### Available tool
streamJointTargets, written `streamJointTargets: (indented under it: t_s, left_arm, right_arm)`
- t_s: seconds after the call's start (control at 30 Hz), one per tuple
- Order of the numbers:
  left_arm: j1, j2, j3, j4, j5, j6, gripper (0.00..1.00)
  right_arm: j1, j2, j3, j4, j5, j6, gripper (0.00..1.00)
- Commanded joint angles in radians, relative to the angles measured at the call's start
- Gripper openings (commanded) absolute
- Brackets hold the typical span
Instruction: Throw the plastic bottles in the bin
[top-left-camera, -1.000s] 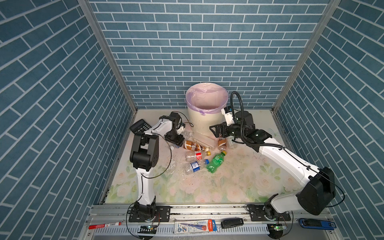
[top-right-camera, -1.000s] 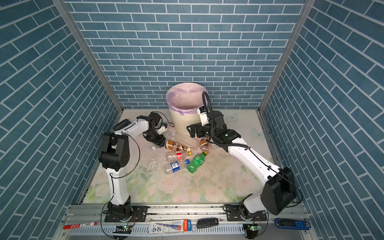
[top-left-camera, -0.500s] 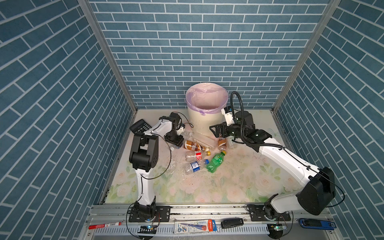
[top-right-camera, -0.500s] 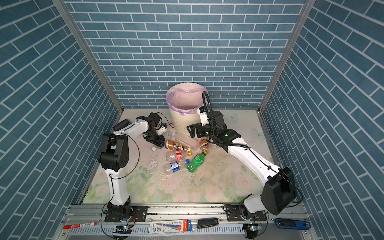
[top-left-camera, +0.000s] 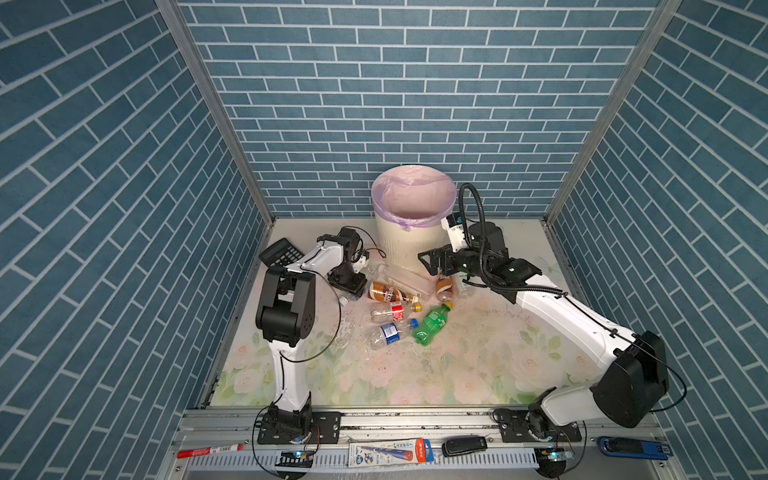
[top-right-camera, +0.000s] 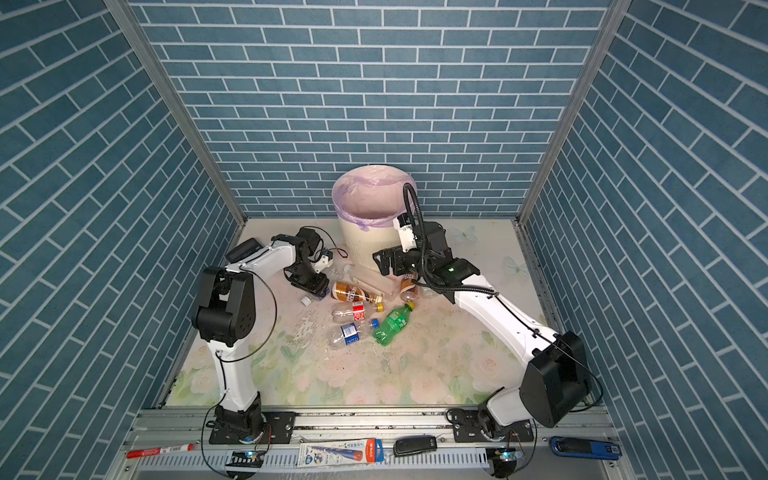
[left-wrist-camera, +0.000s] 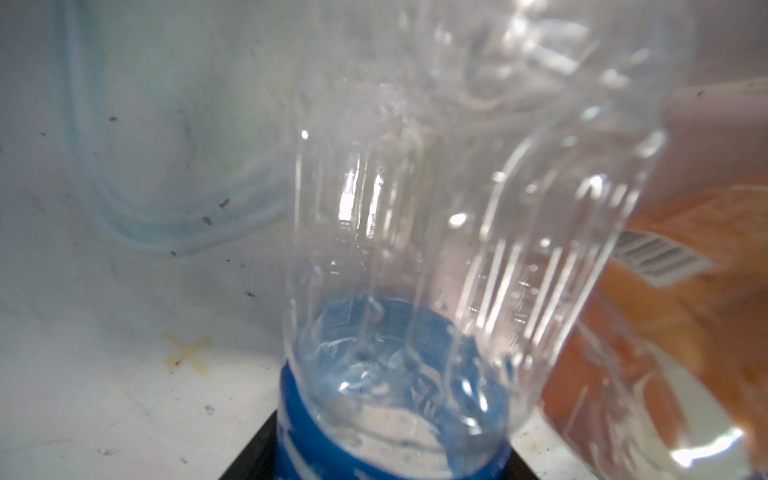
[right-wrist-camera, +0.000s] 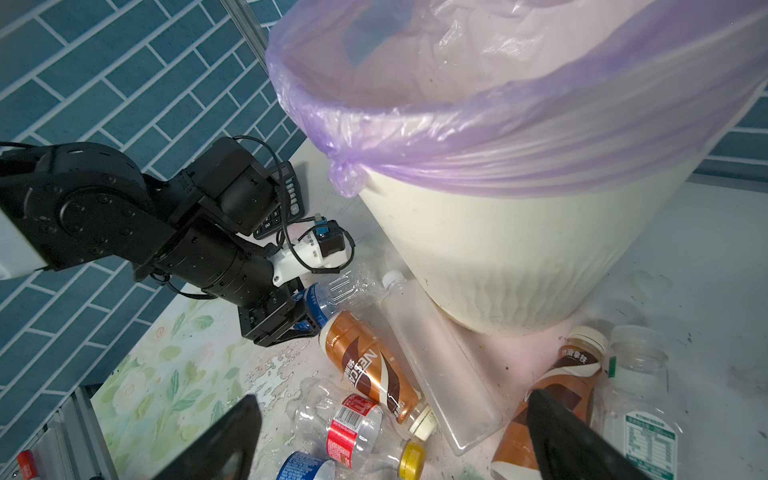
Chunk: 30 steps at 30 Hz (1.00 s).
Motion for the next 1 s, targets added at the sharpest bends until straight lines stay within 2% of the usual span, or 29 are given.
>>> streamJointTargets:
  t_s: [0.0, 0.53, 0.63, 0.8, 0.97]
  left_arm:
    - [-0.006, -0.031, -0.034, -0.026, -0.024, -0.016, 0.52]
    - [0.048, -0.171, -0.066, 0.013, 0.013, -0.079, 0.51]
    - [0.052, -0.202, -0.064, 0.025, -0.017, -0.087, 0.51]
    - [0.064, -0.264, -0.056, 0.057, -0.008, -0.119, 0.52]
    - [0.068, -0.386, -0.059, 0.135, 0.064, -0.14, 0.51]
  right_arm:
    - [0.002, -0.004, -0.016, 0.017, -0.014, 0.034, 0.99]
    - [0.002, -0.008, -0.014, 0.004, -0.014, 0.033, 0.99]
    - [0.002, -0.009, -0.01, -0.003, -0.013, 0.033, 0.99]
    - [0.002, -0.01, 0.01, -0.017, -0.013, 0.041, 0.99]
    - [0.002, -0.011, 0.048, -0.043, -0.014, 0.057, 0.99]
